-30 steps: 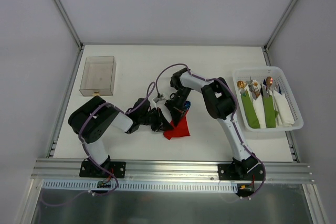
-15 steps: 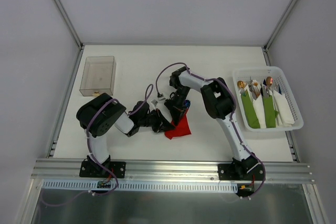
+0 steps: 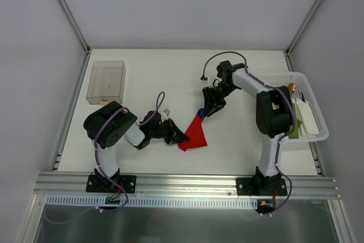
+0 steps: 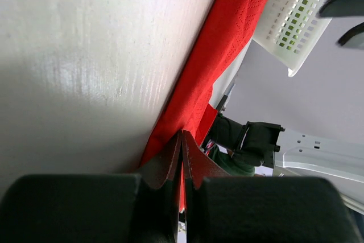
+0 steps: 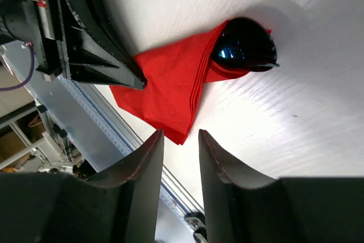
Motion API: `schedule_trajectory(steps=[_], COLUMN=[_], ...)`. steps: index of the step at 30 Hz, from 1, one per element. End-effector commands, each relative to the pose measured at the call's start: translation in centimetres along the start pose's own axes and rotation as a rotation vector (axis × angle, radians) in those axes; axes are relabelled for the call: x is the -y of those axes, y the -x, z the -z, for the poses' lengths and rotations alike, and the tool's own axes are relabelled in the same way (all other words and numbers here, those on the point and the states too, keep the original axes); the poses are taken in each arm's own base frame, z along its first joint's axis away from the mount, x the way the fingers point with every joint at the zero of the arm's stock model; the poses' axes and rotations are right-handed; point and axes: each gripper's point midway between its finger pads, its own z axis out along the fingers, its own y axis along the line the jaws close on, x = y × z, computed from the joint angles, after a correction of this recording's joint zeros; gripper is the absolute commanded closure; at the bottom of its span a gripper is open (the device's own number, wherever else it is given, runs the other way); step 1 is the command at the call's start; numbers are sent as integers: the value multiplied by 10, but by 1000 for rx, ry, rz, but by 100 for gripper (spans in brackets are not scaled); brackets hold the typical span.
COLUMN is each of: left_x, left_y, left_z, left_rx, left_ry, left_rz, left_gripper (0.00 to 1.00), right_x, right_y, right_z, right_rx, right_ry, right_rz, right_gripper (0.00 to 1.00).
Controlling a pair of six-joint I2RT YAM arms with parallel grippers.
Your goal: Place the utensils on the paper napkin and roll it up
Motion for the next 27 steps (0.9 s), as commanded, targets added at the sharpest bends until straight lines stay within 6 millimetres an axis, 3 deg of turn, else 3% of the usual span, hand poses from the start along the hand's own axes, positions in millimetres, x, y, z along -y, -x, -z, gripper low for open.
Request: schedule_trajectory(steps=[1, 6, 19, 25, 27], left_x=[-61, -61, -62, -62, -62], left_y=[-4, -3, -3, -4, -3], left_z=[6, 6, 7, 7, 8], left_rx=[36, 37, 39, 43, 46], left_ry=[222, 224, 227, 231, 232], left_rz=[94, 97, 96, 95, 95], left_gripper=[100, 100, 100, 100, 100], right_x=[2, 5, 32, 45, 47], right_y=[-1, -9, 4, -2, -6], right_z=[-20, -42, -65, -72, -75], right_rx=[38, 50, 122, 104, 94], right_ry=[-22, 30, -31, -73, -77], right_rz=[-40, -141, -290, -363, -373], right_gripper=[65, 55, 54, 63, 72])
